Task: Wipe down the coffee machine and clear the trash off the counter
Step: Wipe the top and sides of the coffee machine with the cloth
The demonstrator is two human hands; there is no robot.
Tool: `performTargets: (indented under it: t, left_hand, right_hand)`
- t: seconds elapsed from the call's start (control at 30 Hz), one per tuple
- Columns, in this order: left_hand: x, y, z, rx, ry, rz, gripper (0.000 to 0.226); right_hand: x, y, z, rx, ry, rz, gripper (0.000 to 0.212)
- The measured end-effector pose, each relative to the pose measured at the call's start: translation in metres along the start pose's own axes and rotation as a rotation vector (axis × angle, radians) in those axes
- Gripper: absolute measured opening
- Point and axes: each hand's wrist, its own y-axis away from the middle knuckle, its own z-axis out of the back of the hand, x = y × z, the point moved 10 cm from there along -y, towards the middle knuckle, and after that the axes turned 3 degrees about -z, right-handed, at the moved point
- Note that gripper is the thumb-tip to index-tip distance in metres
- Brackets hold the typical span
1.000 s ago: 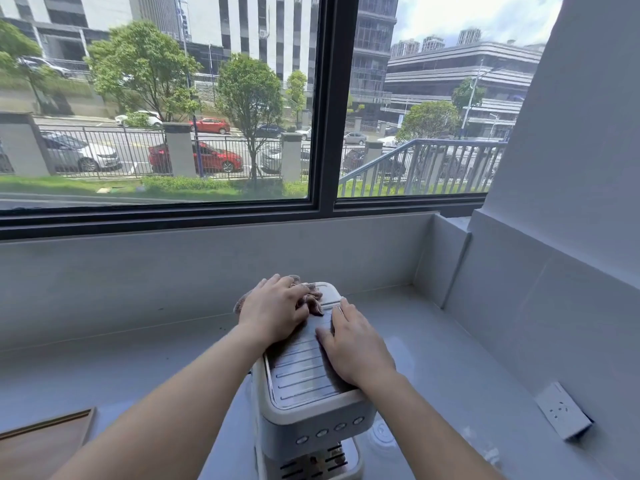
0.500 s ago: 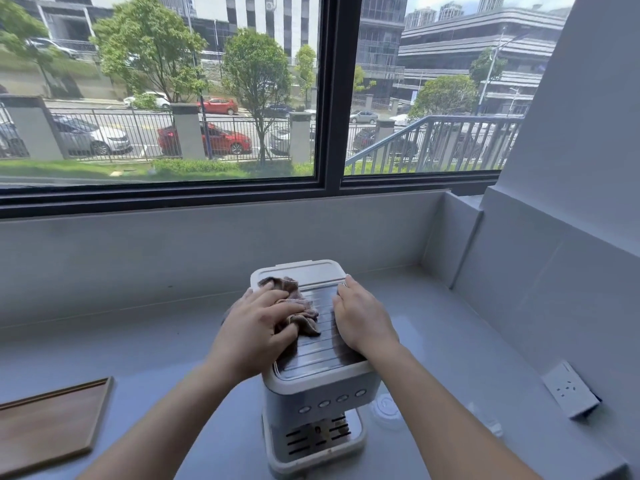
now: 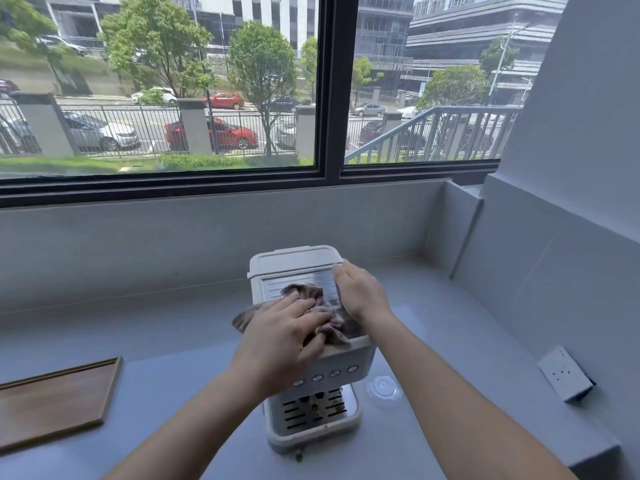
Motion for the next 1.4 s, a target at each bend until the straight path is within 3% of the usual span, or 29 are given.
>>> performTargets:
  t: [0.07, 0.17, 0.2, 0.27, 0.33, 0.47, 0.57, 0.63, 0.7, 0.77, 0.87, 0.97, 1.2, 1.4]
  left_hand:
    - [-0.009, -0.021, -0.013, 0.044, -0.013, 0.009, 0.042]
    - [-0.034, -0.047, -0.030, 0.096, -0.048, -0.023, 0.052]
    - [-0.041, -0.055, -0.031, 0.110, -0.023, -0.041, 0.056]
    - [-0.047, -0.061, -0.026, 0.141, 0.135, -0.061, 0.064]
    - [-0.039, -0.054, -0.009, 0.104, 0.282, -0.079, 0.072]
    - [0.007, -0.020, 0.018, -0.095, 0.189, 0.030, 0.064]
    - [0.024, -0.004, -0.006, -0.016, 0.155, 0.161, 0.069]
    - [0.026, -0.003, -0.016, -0.004, 0.149, 0.183, 0.072]
    - [0.030, -0.006, -0.020, 0.009, 0.116, 0.197, 0.078]
    - [0.032, -0.007, -0.026, 0.055, 0.046, 0.202, 0.080]
    - [0.032, -0.007, -0.032, 0.112, -0.022, 0.178, 0.074]
    - [0.031, -0.006, -0.030, 0.110, -0.037, 0.188, 0.075]
    - [0.028, -0.007, -0.029, 0.114, -0.071, 0.195, 0.072]
    - [0.028, -0.006, -0.028, 0.128, -0.061, 0.199, 0.063]
  right_hand:
    - [-0.008, -0.001, 0.006, -0.026, -0.209, -0.064, 0.042]
    - [-0.034, 0.005, 0.014, -0.039, -0.808, -0.233, 0.039]
    - [-0.040, 0.009, 0.016, -0.027, -0.910, -0.250, 0.034]
    - [-0.043, 0.020, 0.022, 0.013, -0.882, -0.197, 0.032]
    - [-0.040, 0.027, 0.031, 0.039, -0.703, -0.064, 0.036]
    - [-0.007, 0.042, 0.029, 0.073, -0.060, 0.268, 0.060]
    - [0.011, 0.048, 0.001, 0.106, 0.225, 0.428, 0.055]
    - [0.009, 0.038, -0.003, 0.126, 0.159, 0.397, 0.045]
    - [-0.004, 0.017, 0.008, 0.059, -0.012, 0.253, 0.041]
    - [-0.019, 0.004, 0.016, -0.020, -0.107, 0.096, 0.043]
    - [-0.029, 0.003, 0.013, -0.063, -0.208, 0.014, 0.046]
    - [-0.042, 0.016, 0.009, -0.054, -0.449, -0.010, 0.044]
    - [-0.063, 0.067, 0.015, -0.211, -0.824, 0.060, 0.029]
    - [-0.086, 0.109, 0.011, -0.388, -0.811, -0.027, 0.017]
